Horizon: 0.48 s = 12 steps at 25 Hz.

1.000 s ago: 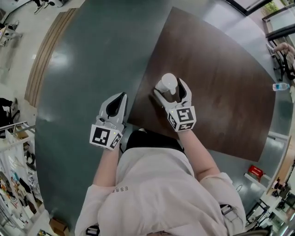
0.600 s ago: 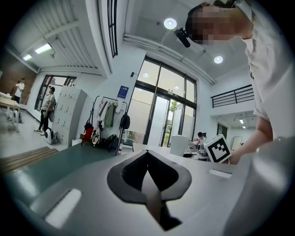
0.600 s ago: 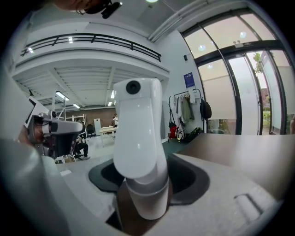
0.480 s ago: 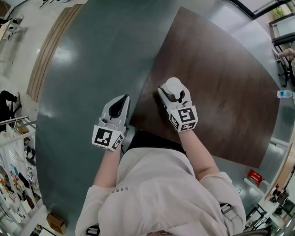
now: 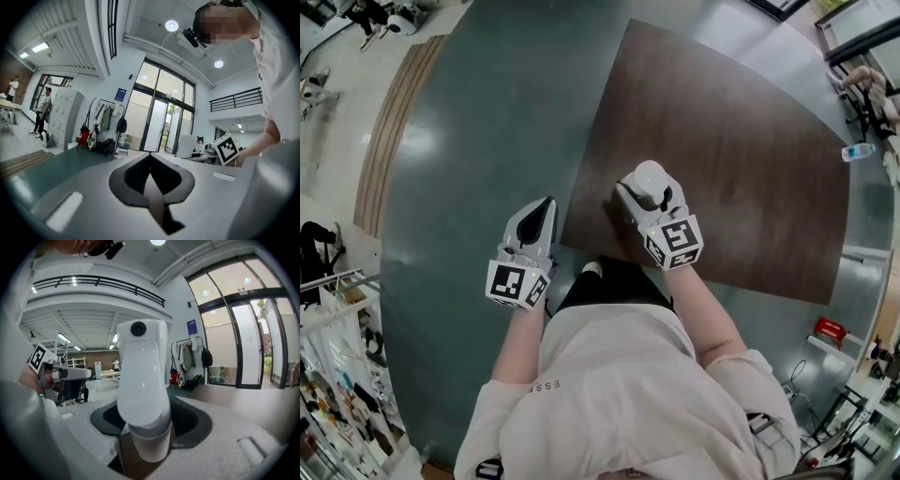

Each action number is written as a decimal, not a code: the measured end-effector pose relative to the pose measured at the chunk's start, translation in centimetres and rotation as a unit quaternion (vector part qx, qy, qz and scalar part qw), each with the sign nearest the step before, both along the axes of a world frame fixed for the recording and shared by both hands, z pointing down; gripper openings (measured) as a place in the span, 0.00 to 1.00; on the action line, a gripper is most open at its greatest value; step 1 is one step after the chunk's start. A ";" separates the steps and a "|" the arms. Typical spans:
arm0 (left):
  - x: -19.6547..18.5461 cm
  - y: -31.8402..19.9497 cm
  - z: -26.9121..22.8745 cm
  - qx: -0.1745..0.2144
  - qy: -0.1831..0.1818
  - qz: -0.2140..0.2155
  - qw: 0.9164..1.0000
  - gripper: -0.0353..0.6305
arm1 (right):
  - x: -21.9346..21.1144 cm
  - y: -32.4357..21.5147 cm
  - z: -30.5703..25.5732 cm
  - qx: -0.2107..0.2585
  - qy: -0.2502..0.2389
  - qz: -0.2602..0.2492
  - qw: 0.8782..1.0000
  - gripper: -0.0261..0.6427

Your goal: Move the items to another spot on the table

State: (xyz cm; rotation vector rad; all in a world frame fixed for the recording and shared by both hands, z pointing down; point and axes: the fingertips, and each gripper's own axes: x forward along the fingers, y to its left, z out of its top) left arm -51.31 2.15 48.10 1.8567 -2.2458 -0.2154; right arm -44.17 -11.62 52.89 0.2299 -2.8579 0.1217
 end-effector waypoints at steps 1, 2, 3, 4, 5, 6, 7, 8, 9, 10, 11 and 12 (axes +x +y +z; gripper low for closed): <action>0.5 0.0 -0.5 0.001 0.001 0.010 1.000 0.08 | 0.7 0.2 -0.8 0.004 -0.002 0.009 1.000 0.41; 1.2 0.0 -1.0 0.002 0.003 0.022 1.000 0.08 | 1.4 0.3 -1.5 0.009 -0.004 0.017 1.000 0.41; 1.9 -0.1 -1.4 0.004 0.005 0.034 0.999 0.08 | 2.2 0.4 -2.2 0.014 -0.005 0.025 1.000 0.41; 2.7 -0.3 -1.6 0.007 0.005 0.047 0.999 0.08 | 3.0 0.4 -2.7 0.018 -0.006 0.034 0.999 0.41; 3.4 -0.5 -1.7 0.010 0.005 0.059 0.998 0.08 | 3.9 0.3 -3.2 0.020 -0.007 0.044 0.999 0.41; 4.1 -0.7 -1.9 0.013 0.004 0.070 0.997 0.08 | 4.9 0.3 -3.6 0.022 -0.008 0.056 0.998 0.41; 4.9 -1.1 -2.1 0.016 0.002 0.082 0.996 0.08 | 5.9 0.1 -3.9 0.023 -0.010 0.068 0.997 0.41; 5.7 -1.6 -2.4 0.019 0.000 0.095 0.995 0.08 | 7.1 -0.1 -4.3 0.025 -0.012 0.080 0.996 0.41; 6.6 -2.1 -2.7 0.022 -0.002 0.107 0.994 0.08 | 8.4 -0.3 -4.6 0.027 -0.015 0.092 0.995 0.41; 7.6 -2.7 -3.0 0.025 -0.004 0.120 0.992 0.08 | 9.8 -0.6 -4.8 0.029 -0.018 0.104 0.994 0.41; 8.7 -3.2 -3.2 0.028 -0.006 0.131 0.991 0.08 | 11.2 -0.9 -4.9 0.031 -0.020 0.115 0.993 0.41; 9.8 -3.7 -3.4 0.030 -0.008 0.141 0.990 0.08 | 12.7 -1.1 -5.0 0.031 -0.021 0.125 0.991 0.41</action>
